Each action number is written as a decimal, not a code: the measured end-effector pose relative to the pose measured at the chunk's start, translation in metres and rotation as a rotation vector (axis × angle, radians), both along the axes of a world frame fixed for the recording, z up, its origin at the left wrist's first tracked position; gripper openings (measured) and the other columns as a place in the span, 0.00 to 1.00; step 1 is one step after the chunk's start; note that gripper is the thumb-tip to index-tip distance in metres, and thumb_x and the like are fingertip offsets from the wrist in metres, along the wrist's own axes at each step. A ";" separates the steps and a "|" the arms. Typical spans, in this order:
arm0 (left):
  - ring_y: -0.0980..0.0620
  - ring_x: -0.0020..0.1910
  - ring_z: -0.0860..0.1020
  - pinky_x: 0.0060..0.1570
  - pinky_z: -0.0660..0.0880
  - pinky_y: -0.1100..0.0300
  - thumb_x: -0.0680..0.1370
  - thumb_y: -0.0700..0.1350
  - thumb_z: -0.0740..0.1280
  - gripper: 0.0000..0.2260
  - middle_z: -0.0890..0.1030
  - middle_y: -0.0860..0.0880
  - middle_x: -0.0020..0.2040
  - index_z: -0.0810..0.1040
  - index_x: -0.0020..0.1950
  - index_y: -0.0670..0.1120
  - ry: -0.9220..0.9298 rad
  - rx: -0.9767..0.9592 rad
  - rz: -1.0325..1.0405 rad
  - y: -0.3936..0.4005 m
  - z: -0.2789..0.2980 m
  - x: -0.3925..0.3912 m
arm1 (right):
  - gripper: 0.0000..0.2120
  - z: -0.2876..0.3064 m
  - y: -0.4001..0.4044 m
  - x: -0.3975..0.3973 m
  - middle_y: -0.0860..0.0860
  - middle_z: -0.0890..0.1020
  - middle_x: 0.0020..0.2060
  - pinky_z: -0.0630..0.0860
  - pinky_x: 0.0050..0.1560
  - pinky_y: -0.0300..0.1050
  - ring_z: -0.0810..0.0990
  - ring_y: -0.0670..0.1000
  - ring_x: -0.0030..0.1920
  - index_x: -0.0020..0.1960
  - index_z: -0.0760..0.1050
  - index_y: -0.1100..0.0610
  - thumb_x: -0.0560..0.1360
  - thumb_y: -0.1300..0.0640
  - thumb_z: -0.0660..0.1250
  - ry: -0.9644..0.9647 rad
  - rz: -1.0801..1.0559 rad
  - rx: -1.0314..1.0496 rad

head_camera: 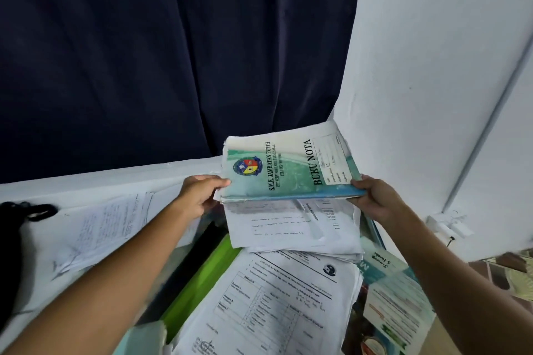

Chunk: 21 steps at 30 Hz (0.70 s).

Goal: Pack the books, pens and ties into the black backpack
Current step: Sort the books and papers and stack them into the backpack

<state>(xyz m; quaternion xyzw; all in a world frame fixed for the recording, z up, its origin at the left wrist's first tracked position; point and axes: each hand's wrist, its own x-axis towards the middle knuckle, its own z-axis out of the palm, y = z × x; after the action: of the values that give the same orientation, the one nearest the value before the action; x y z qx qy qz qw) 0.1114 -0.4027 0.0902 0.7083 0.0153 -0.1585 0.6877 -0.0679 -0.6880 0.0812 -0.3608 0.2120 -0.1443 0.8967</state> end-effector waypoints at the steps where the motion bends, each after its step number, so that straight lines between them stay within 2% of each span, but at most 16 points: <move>1: 0.52 0.32 0.78 0.31 0.73 0.63 0.73 0.41 0.74 0.06 0.79 0.49 0.33 0.78 0.41 0.43 -0.100 0.035 0.115 0.006 0.003 -0.007 | 0.10 0.004 0.007 0.004 0.62 0.81 0.46 0.82 0.41 0.56 0.82 0.61 0.45 0.47 0.69 0.64 0.77 0.74 0.52 -0.026 -0.020 0.009; 3: 0.53 0.37 0.74 0.40 0.69 0.61 0.76 0.50 0.71 0.10 0.75 0.53 0.35 0.74 0.40 0.46 -0.374 0.048 0.421 0.019 0.004 -0.022 | 0.10 0.008 0.021 0.015 0.63 0.82 0.47 0.83 0.38 0.56 0.82 0.62 0.47 0.49 0.71 0.65 0.75 0.74 0.54 -0.079 -0.037 0.043; 4: 0.54 0.36 0.72 0.40 0.67 0.60 0.76 0.52 0.69 0.12 0.72 0.53 0.34 0.71 0.39 0.47 -0.561 0.011 0.494 0.026 0.003 -0.035 | 0.10 0.010 0.028 0.022 0.64 0.81 0.50 0.83 0.39 0.56 0.81 0.62 0.49 0.51 0.71 0.65 0.75 0.74 0.54 -0.096 -0.049 0.065; 5: 0.55 0.34 0.69 0.38 0.66 0.62 0.76 0.53 0.67 0.13 0.70 0.52 0.33 0.68 0.37 0.48 -0.756 -0.020 0.468 0.034 0.000 -0.049 | 0.11 0.012 0.037 0.028 0.64 0.80 0.53 0.83 0.43 0.56 0.80 0.62 0.52 0.53 0.72 0.66 0.76 0.74 0.54 -0.105 -0.059 0.083; 6: 0.55 0.32 0.67 0.35 0.64 0.63 0.76 0.53 0.66 0.14 0.69 0.50 0.32 0.67 0.36 0.47 -0.913 -0.031 0.356 0.038 -0.005 -0.063 | 0.12 0.013 0.045 0.035 0.64 0.79 0.56 0.82 0.46 0.56 0.78 0.62 0.54 0.56 0.72 0.66 0.77 0.74 0.53 -0.112 -0.076 0.103; 7: 0.55 0.31 0.66 0.33 0.64 0.64 0.75 0.54 0.65 0.16 0.69 0.48 0.30 0.68 0.35 0.45 -0.981 -0.024 0.217 0.041 -0.011 -0.076 | 0.13 0.015 0.056 0.041 0.64 0.78 0.59 0.80 0.50 0.55 0.78 0.61 0.55 0.58 0.71 0.66 0.77 0.74 0.53 -0.129 -0.079 0.121; 8: 0.56 0.31 0.68 0.32 0.64 0.64 0.75 0.56 0.65 0.19 0.71 0.45 0.30 0.70 0.35 0.42 -0.961 0.005 0.080 0.042 -0.016 -0.085 | 0.13 0.018 0.068 0.047 0.63 0.77 0.60 0.78 0.55 0.55 0.78 0.61 0.56 0.59 0.70 0.66 0.78 0.73 0.54 -0.146 -0.075 0.132; 10: 0.57 0.37 0.76 0.36 0.70 0.65 0.71 0.62 0.67 0.22 0.78 0.45 0.38 0.76 0.45 0.41 -0.711 0.005 -0.106 0.041 -0.015 -0.086 | 0.12 0.023 0.096 0.056 0.62 0.76 0.60 0.74 0.61 0.55 0.77 0.59 0.56 0.58 0.69 0.65 0.79 0.73 0.53 -0.185 -0.047 0.143; 11: 0.54 0.44 0.80 0.40 0.75 0.61 0.69 0.65 0.68 0.26 0.81 0.45 0.45 0.76 0.53 0.43 -0.525 -0.067 -0.150 0.041 -0.008 -0.084 | 0.11 0.026 0.113 0.060 0.62 0.77 0.59 0.76 0.60 0.54 0.77 0.59 0.56 0.56 0.70 0.64 0.79 0.73 0.53 -0.197 -0.033 0.140; 13: 0.45 0.57 0.81 0.48 0.81 0.45 0.66 0.67 0.72 0.34 0.80 0.43 0.58 0.71 0.65 0.49 -0.258 -0.319 -0.135 0.045 0.006 -0.074 | 0.11 0.027 0.148 0.065 0.61 0.78 0.56 0.81 0.51 0.53 0.78 0.58 0.55 0.53 0.71 0.63 0.79 0.73 0.53 -0.218 -0.002 0.139; 14: 0.43 0.58 0.80 0.49 0.81 0.43 0.67 0.65 0.75 0.34 0.80 0.44 0.60 0.70 0.67 0.52 -0.186 -0.460 -0.078 0.045 0.012 -0.067 | 0.11 0.026 0.164 0.066 0.61 0.79 0.55 0.83 0.46 0.52 0.78 0.58 0.54 0.53 0.71 0.63 0.79 0.73 0.53 -0.228 0.009 0.143; 16: 0.44 0.57 0.81 0.48 0.82 0.46 0.71 0.54 0.75 0.27 0.81 0.46 0.59 0.71 0.67 0.51 -0.092 -0.648 0.131 0.055 0.026 -0.061 | 0.11 0.022 0.197 0.067 0.62 0.79 0.56 0.84 0.41 0.52 0.78 0.59 0.55 0.55 0.70 0.64 0.78 0.73 0.53 -0.241 0.038 0.139; 17: 0.44 0.57 0.81 0.51 0.81 0.46 0.73 0.47 0.75 0.22 0.82 0.47 0.59 0.73 0.65 0.50 -0.076 -0.670 0.251 0.062 0.031 -0.057 | 0.13 0.018 0.212 0.067 0.62 0.79 0.57 0.83 0.42 0.52 0.79 0.60 0.55 0.58 0.69 0.65 0.78 0.73 0.53 -0.248 0.053 0.133; 19: 0.44 0.56 0.81 0.58 0.78 0.41 0.74 0.36 0.73 0.17 0.82 0.46 0.58 0.75 0.59 0.49 -0.048 -0.656 0.418 0.081 0.035 -0.052 | 0.19 0.012 0.239 0.065 0.62 0.80 0.58 0.81 0.52 0.58 0.79 0.61 0.58 0.63 0.68 0.63 0.74 0.74 0.56 -0.260 0.099 0.108; 21: 0.43 0.54 0.82 0.57 0.77 0.40 0.74 0.31 0.70 0.17 0.83 0.46 0.56 0.76 0.57 0.50 -0.021 -0.647 0.414 0.112 0.039 -0.052 | 0.22 0.009 0.260 0.061 0.61 0.82 0.56 0.79 0.56 0.59 0.81 0.61 0.56 0.64 0.67 0.60 0.73 0.74 0.60 -0.222 0.127 0.015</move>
<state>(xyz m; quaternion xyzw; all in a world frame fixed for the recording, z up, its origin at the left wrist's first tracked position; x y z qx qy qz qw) 0.0598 -0.2902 0.1291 0.4382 0.1001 -0.0059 0.8933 -0.0064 -0.4280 0.0898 -0.3487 0.0891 -0.1249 0.9246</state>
